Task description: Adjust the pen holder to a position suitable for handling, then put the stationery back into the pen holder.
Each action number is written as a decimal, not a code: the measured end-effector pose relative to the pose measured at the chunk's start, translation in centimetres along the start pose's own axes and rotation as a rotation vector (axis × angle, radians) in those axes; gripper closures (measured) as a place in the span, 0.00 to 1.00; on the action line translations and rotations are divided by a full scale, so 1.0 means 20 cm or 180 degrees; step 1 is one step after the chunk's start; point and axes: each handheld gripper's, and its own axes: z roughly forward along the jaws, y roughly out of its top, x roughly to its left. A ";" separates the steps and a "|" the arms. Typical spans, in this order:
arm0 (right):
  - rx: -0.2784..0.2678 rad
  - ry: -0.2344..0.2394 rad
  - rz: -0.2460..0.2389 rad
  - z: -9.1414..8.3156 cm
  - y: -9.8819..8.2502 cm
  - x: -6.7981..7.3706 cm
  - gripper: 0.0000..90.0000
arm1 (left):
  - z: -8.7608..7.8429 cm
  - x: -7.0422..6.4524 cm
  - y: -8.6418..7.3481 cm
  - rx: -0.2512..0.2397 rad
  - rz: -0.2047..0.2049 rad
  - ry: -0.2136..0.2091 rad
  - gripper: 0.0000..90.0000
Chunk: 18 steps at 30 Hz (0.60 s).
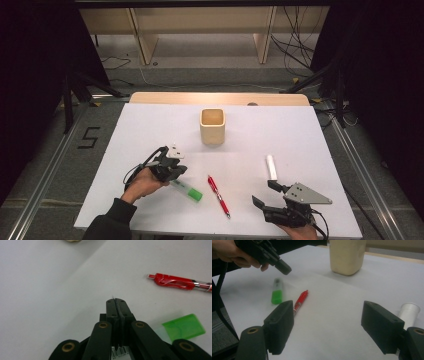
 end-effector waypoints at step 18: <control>0.0013 0.0006 -0.0004 0.00 0.00 0.00 0.30 | 0.05 0.02 -0.03 0.0223 -0.0018 0.0009 0.99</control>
